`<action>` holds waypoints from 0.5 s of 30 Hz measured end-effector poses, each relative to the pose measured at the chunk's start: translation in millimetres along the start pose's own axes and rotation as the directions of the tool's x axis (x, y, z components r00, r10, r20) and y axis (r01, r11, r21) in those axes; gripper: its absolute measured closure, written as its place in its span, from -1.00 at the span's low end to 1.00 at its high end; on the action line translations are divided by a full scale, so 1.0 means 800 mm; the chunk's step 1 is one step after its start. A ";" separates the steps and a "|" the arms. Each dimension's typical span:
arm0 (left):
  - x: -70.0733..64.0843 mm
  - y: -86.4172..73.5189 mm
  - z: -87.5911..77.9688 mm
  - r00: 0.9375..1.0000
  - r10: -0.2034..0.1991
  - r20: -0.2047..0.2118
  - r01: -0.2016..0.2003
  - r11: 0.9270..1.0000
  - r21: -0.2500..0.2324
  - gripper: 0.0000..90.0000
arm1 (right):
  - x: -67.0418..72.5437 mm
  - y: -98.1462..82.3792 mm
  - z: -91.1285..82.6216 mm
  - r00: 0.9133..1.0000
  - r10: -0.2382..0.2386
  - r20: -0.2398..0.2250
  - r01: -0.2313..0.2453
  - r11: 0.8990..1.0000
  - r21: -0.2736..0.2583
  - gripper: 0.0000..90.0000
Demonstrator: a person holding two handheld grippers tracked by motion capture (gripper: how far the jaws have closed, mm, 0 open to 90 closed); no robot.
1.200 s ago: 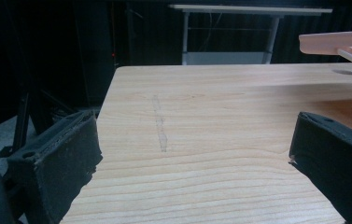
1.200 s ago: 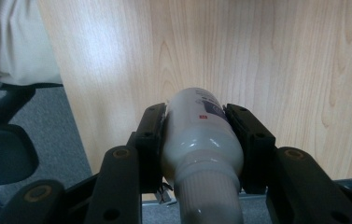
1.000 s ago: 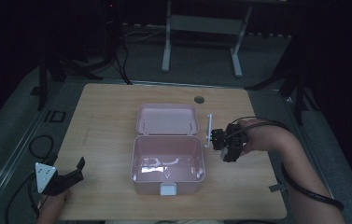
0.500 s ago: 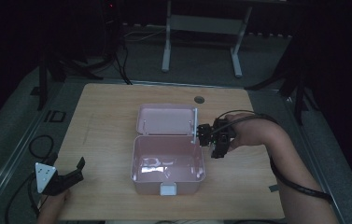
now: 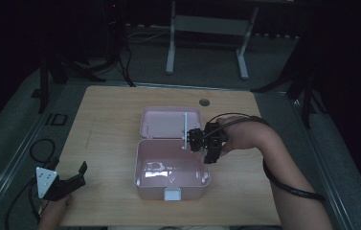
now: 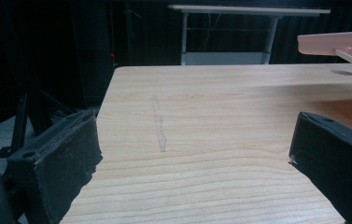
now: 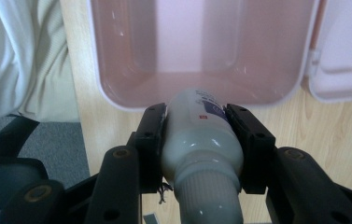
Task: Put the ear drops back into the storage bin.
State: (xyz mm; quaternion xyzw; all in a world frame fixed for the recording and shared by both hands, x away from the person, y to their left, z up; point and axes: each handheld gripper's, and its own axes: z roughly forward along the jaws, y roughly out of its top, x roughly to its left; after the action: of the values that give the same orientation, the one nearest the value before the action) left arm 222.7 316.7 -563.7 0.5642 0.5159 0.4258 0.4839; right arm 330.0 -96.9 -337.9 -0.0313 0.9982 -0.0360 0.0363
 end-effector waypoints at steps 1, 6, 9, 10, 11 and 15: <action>0.000 0.000 0.000 1.000 0.000 0.000 0.000 1.000 -0.001 -0.96 | 0.001 0.006 0.001 1.000 -0.010 0.000 0.010 1.000 -0.001 0.33; 0.000 0.000 0.000 1.000 0.000 0.001 0.000 1.000 -0.001 -0.96 | 0.002 0.015 0.003 1.000 -0.027 -0.007 0.027 1.000 -0.001 0.33; 0.000 0.000 0.000 1.000 0.000 0.001 0.000 1.000 -0.001 -0.96 | 0.005 0.024 0.006 0.999 -0.043 -0.017 0.042 0.999 -0.002 0.33; 0.000 0.000 0.000 1.000 0.000 0.001 0.000 1.000 -0.001 -0.96 | 0.006 0.027 0.007 0.999 -0.048 -0.019 0.048 0.999 -0.003 0.33; 0.000 0.000 0.000 1.000 0.000 0.001 0.000 1.000 -0.001 -0.96 | 0.006 0.027 0.007 0.999 -0.048 -0.019 0.048 0.999 -0.003 0.33; 0.000 0.000 0.000 1.000 0.000 0.001 0.000 1.000 -0.001 -0.96 | 0.007 0.032 0.013 0.998 -0.058 -0.026 0.058 0.998 0.003 0.33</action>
State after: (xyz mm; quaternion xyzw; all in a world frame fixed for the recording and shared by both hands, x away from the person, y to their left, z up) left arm 222.6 316.8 -563.7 0.5643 0.5155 0.4255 0.4845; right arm 324.0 -72.5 -350.8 -0.0598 0.9972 -0.0393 0.0223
